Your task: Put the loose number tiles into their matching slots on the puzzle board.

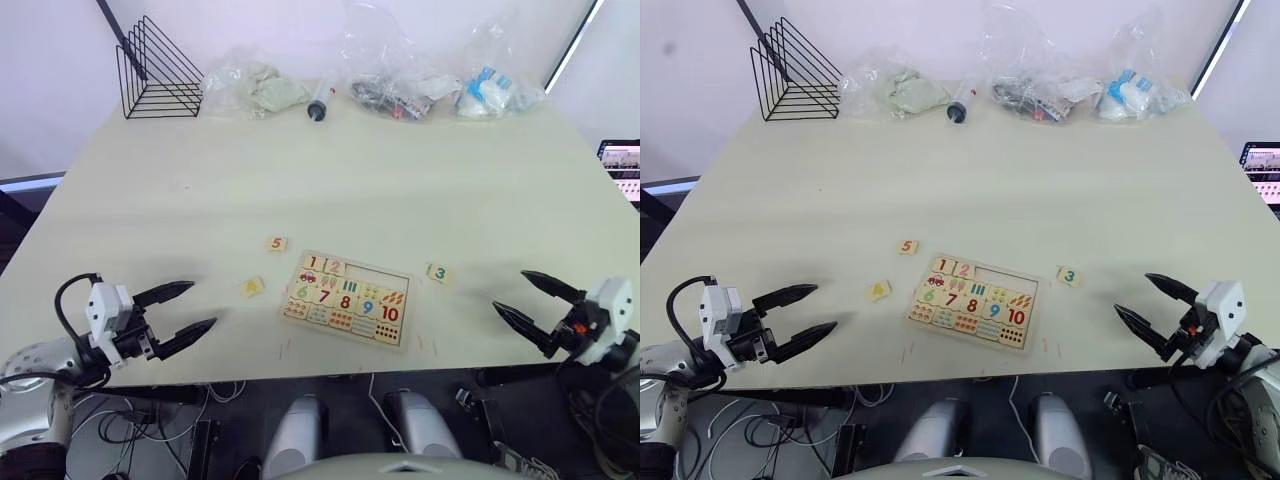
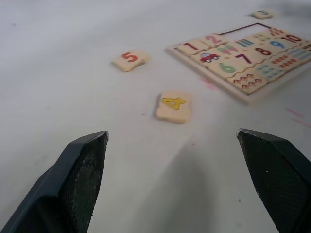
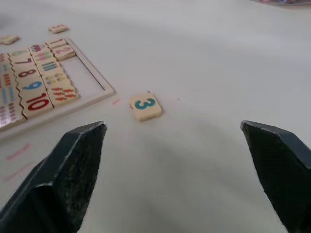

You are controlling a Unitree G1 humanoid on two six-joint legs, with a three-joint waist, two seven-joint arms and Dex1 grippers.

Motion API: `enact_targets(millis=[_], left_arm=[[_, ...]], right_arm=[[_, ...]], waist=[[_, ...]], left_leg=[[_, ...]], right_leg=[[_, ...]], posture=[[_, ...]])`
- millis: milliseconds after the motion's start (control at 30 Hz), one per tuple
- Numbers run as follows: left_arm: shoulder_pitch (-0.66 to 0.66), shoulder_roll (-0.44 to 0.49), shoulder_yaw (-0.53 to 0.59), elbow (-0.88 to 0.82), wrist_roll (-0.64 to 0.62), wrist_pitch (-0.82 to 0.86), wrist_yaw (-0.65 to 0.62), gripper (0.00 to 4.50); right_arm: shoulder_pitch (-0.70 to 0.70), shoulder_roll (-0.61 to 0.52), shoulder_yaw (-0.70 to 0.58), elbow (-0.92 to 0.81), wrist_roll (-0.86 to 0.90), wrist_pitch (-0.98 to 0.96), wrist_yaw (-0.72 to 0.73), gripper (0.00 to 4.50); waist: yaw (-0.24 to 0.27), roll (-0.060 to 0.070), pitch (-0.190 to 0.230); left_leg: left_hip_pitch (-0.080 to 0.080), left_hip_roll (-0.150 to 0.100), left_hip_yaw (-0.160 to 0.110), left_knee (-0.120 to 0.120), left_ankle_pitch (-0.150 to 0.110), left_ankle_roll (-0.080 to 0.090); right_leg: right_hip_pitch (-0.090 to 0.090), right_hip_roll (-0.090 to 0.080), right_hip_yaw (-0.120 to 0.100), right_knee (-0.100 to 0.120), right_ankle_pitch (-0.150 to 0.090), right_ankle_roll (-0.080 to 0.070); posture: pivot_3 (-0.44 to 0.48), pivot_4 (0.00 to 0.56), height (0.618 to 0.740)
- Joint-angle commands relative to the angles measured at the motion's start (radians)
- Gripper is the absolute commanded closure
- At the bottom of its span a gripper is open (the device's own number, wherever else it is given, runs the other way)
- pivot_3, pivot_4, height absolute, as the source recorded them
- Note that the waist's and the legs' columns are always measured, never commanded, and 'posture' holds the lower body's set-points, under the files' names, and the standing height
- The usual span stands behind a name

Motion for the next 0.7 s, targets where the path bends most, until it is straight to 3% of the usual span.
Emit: enact_targets(millis=[33,700], left_arm=[[0.01,0.011,0.031,0.014,0.004,-0.023,-0.01,0.0],[0.007,0.019,0.042,0.035,-0.006,-0.033,-0.061,0.0]], right_arm=[[0.042,0.002,-0.059,0.028,0.014,-0.078,0.027,0.04],[0.059,0.025,-0.044,0.188,0.005,-0.26,0.064,0.04]], waist=[[0.002,0.0,0.0],[0.012,0.0,0.0]], left_leg=[[0.0,0.0,0.0,0.0,0.0,0.0],[0.001,0.001,0.001,0.0,0.0,0.0]], right_leg=[[0.0,0.0,0.0,0.0,0.0,0.0],[0.001,0.0,0.001,0.0,0.0,0.0]], posture=[[0.0,0.15,0.74],[0.0,0.15,0.74]])
